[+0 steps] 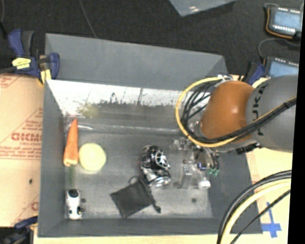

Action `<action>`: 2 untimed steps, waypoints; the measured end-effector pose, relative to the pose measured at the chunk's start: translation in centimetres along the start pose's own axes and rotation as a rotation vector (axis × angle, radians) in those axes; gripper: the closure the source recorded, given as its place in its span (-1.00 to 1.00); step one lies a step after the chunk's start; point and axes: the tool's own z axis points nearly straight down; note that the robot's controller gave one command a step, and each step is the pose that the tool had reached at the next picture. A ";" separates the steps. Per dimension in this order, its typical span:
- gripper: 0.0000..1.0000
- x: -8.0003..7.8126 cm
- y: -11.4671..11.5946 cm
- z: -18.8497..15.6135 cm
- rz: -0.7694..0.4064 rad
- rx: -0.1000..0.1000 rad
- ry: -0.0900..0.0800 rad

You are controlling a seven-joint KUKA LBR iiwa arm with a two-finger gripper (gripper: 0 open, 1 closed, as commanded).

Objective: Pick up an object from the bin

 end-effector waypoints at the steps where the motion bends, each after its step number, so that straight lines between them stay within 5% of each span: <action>1: -1.00 1.9 1.6 4.5 0.023 -0.001 0.004; 2: 1.00 1.1 5.7 4.7 0.162 0.000 -0.003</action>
Offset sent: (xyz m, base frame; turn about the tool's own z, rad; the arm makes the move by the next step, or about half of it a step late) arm -0.0109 0.0574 -0.0478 0.1666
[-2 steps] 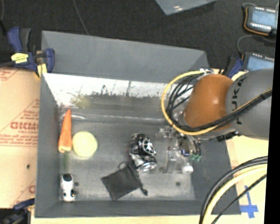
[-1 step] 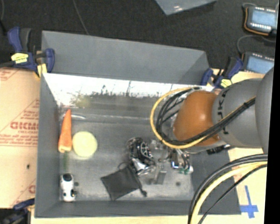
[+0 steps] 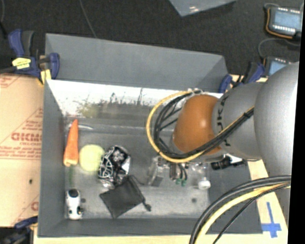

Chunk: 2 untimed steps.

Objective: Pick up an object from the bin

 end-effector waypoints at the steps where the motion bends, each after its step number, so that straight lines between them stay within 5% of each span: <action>1: -1.00 0.0 -0.1 0.0 -0.001 0.001 0.000; 2: -1.00 0.0 -0.1 0.0 -0.002 0.002 0.000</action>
Offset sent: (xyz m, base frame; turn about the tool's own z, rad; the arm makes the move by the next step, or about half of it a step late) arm 0.0000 0.0000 0.0000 0.0000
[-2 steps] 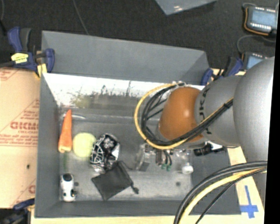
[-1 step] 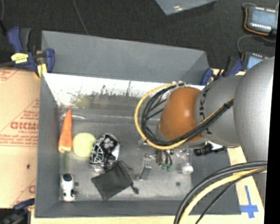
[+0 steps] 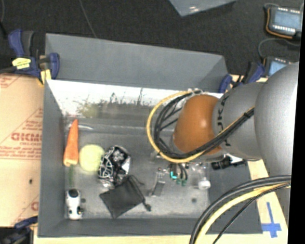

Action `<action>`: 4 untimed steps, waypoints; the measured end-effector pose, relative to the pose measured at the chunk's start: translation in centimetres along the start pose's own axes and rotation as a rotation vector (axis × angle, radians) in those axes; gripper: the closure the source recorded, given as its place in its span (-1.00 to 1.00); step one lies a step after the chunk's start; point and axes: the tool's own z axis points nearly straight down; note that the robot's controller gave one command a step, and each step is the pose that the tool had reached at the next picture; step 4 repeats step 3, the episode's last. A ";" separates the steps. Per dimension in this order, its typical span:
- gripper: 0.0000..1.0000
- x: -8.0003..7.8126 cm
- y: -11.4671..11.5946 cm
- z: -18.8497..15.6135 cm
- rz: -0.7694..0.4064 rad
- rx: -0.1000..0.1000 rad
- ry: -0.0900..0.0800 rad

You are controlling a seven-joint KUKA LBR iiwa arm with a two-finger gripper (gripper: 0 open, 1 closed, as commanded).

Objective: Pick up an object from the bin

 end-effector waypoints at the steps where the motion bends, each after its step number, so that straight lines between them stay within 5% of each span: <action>1: -1.00 0.0 0.0 0.0 0.000 0.000 0.000; 2: -1.00 -0.7 3.2 -2.1 0.051 0.003 0.004; 3: -1.00 -0.5 10.5 -5.1 -0.021 0.000 -0.003; 4: -1.00 -0.5 10.5 -5.1 -0.021 0.000 -0.003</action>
Offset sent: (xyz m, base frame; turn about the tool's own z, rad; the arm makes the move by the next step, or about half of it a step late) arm 0.0271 0.0748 0.0471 0.0794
